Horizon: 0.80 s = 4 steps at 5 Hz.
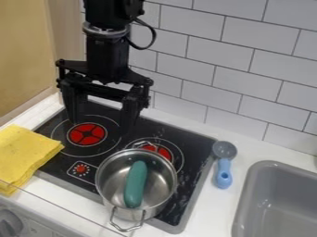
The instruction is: Move the blue spoon to the left burner
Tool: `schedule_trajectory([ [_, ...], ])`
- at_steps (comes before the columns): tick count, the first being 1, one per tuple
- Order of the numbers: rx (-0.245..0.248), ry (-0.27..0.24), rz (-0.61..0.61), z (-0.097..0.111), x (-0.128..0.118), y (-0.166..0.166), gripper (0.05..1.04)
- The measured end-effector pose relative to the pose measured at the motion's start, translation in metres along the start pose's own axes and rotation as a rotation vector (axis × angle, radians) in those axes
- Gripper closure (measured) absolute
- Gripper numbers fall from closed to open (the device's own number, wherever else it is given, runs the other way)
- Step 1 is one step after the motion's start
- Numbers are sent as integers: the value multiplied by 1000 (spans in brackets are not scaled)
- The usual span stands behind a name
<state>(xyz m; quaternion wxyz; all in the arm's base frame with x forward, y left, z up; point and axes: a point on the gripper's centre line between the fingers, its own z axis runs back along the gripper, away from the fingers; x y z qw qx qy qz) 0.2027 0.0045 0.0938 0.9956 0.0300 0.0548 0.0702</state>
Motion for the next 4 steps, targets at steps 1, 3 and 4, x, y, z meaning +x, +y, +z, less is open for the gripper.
schedule_trajectory([
  [1,13,57,5,-12,-10,1,85],
  [3,105,34,-95,0,25,-57,85],
  [4,138,22,-119,0,53,-95,85],
])
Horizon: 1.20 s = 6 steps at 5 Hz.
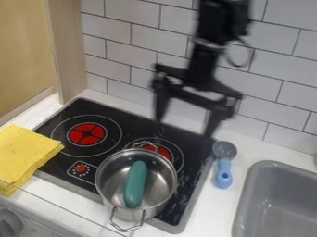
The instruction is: Move the blue spoon to the left burner
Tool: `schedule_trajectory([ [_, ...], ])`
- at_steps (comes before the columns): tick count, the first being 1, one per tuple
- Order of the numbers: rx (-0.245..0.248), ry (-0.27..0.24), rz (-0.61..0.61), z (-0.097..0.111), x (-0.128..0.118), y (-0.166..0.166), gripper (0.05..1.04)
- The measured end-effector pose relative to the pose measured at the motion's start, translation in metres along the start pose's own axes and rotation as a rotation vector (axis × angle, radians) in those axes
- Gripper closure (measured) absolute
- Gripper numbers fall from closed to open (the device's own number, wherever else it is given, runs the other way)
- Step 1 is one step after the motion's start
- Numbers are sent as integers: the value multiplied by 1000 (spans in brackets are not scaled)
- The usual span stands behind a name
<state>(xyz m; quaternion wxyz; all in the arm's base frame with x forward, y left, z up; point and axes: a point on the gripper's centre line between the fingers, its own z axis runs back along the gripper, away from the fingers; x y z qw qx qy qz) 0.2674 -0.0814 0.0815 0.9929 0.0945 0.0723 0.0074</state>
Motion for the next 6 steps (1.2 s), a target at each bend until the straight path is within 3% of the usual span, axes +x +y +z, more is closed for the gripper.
schedule_trajectory([
  [1,32,16,1,-9,23,-28,85],
  [2,14,38,0,-26,35,-45,85],
  [4,22,92,-12,-56,44,-56,85],
  [6,-1,81,21,-65,53,-60,139],
])
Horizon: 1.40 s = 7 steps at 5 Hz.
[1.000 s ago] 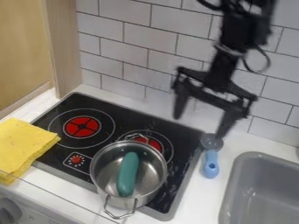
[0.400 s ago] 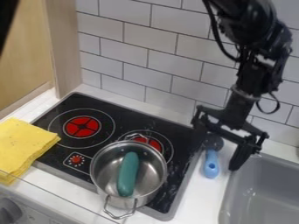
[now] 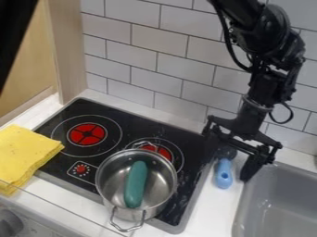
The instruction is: Move the blue spoon to the left burner
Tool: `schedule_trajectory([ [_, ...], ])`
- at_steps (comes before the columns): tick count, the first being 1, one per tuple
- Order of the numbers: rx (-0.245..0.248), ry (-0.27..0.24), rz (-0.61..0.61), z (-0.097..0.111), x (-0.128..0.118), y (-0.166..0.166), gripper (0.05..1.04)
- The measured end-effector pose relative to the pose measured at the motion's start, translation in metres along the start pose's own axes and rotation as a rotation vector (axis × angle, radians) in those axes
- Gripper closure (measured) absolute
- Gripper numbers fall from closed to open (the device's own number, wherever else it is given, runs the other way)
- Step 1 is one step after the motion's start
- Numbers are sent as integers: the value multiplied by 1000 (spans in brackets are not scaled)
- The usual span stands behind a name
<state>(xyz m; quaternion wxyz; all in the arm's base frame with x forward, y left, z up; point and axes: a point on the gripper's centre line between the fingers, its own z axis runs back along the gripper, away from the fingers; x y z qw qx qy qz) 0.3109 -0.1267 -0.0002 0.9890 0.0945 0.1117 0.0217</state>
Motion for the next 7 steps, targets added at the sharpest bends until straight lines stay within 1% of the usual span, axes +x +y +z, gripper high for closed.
schedule_trajectory([
  [1,-39,-2,-10,-3,3,-3,438],
  [2,-59,-13,-1,-2,6,-5,727],
  [3,-79,-21,-4,-3,3,-6,788],
  [4,-73,-20,5,-3,-3,-2,789],
  [5,-78,-50,31,17,-5,9,789],
  [6,-114,-109,106,38,-4,39,789],
  [7,-129,-147,189,53,-8,68,789],
])
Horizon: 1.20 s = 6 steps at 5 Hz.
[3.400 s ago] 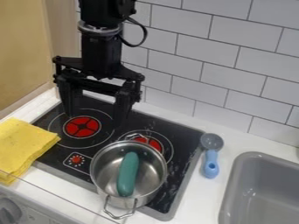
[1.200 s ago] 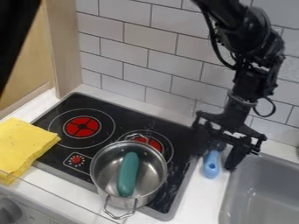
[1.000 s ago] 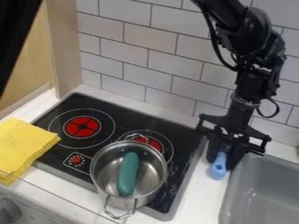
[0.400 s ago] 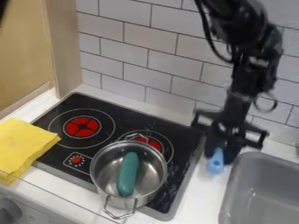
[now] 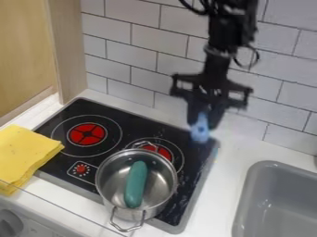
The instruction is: Move the blue spoon to the left burner
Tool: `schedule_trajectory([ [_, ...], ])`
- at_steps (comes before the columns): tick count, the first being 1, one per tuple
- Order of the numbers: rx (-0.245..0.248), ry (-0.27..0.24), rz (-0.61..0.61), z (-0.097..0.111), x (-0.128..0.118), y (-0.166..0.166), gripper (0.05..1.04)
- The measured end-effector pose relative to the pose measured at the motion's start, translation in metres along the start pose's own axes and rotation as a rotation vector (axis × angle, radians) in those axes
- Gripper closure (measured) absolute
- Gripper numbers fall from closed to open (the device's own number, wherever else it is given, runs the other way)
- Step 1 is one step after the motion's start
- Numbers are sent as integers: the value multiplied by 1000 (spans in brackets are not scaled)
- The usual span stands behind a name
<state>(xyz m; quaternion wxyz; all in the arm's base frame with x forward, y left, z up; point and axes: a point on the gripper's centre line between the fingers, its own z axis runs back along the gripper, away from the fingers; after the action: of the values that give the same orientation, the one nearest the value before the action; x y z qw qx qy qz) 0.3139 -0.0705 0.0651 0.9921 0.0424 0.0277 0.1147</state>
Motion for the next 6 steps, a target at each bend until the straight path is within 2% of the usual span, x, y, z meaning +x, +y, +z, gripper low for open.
schedule_trajectory([
  [1,28,79,85,-6,-8,32,789],
  [2,11,129,190,-23,-8,75,789],
  [3,21,130,234,-38,1,107,789],
  [4,71,177,234,-54,-1,128,789],
  [5,62,184,262,-69,12,148,789],
  [6,77,156,243,-74,24,157,789],
])
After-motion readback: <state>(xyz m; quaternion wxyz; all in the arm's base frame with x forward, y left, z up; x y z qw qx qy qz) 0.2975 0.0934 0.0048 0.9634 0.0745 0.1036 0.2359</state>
